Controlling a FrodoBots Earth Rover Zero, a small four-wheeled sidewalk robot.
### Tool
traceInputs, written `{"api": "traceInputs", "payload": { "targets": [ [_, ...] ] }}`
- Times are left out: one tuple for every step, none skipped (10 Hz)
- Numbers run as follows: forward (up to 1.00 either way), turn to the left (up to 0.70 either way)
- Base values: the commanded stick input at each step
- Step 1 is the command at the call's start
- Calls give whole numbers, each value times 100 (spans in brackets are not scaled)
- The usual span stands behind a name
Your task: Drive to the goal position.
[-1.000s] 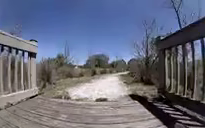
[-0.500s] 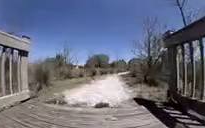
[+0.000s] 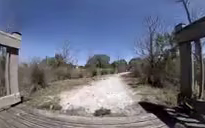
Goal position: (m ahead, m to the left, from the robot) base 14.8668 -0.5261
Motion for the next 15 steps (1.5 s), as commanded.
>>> {"api": "traceInputs", "payload": {
  "targets": [
    [50,0],
    [50,0],
    [50,0],
    [50,0],
    [50,0],
    [50,0],
    [50,0],
    [50,0],
    [50,0],
    [50,0],
    [50,0],
    [50,0],
    [50,0],
    [50,0],
    [50,0]
  ]
}}
